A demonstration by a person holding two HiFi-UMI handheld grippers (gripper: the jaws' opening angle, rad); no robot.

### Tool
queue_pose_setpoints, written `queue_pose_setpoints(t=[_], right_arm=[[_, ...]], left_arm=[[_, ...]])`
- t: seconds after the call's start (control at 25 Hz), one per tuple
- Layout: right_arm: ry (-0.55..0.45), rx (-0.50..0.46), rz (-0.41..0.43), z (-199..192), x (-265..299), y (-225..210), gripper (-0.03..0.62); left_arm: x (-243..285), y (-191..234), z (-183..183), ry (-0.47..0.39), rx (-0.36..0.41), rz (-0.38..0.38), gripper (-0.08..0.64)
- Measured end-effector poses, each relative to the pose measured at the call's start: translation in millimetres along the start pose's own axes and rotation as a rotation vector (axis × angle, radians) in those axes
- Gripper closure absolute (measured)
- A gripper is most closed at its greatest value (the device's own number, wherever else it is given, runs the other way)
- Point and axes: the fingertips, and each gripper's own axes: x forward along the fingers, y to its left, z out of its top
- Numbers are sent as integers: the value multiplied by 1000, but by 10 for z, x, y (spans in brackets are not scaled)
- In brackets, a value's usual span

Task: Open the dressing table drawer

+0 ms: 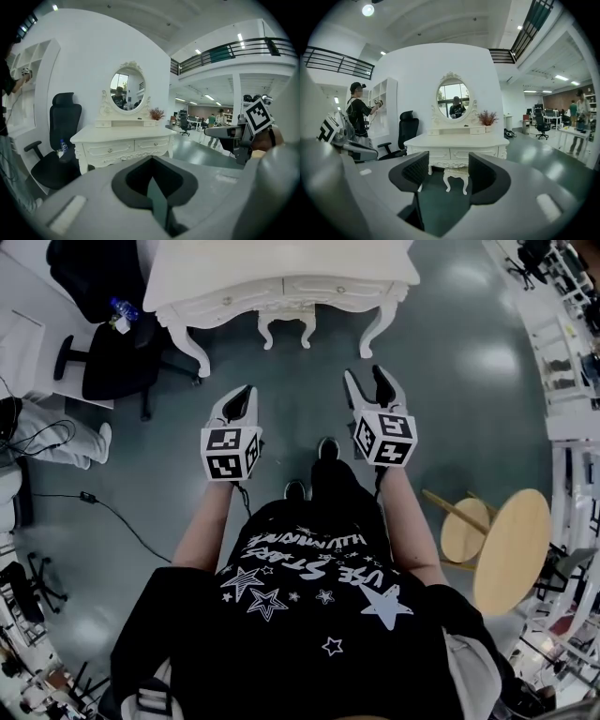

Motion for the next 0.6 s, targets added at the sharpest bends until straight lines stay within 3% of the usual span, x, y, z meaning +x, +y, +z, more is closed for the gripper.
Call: queue_pose_setpoints(t=[0.08,0.16,0.6], right_arm=[[17,15,-7,-2,172,-57,244],[28,24,-16,18,353,-132,215],[27,58,5,448,1829,-827,216]], left_arm=[[118,84,22,8,-13,-2,560],[246,173,79,8,-26,1,560],[1340,747,662,1,-74,103,560]])
